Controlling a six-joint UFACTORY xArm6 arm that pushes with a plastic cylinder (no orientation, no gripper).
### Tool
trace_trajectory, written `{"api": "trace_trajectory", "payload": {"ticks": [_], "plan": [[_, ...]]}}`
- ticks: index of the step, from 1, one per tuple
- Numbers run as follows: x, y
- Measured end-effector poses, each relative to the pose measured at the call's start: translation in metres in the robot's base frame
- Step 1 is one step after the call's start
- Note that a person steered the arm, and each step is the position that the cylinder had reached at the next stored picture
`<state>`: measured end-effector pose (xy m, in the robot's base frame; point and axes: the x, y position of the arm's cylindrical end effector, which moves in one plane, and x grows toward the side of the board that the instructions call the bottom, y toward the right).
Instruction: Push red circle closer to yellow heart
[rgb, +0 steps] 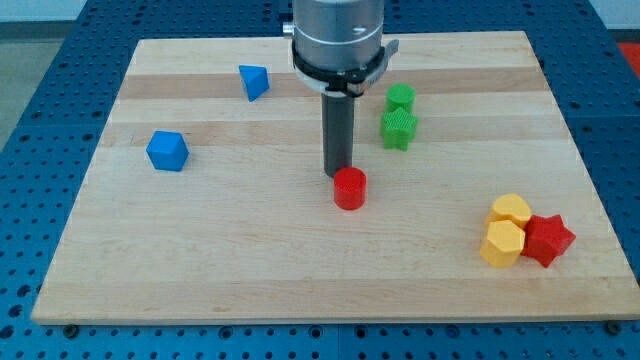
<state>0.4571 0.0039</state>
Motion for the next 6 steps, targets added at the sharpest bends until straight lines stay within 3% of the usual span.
{"api": "trace_trajectory", "payload": {"ticks": [4,6], "plan": [[0.07,-0.043],[0.061,-0.018]]}}
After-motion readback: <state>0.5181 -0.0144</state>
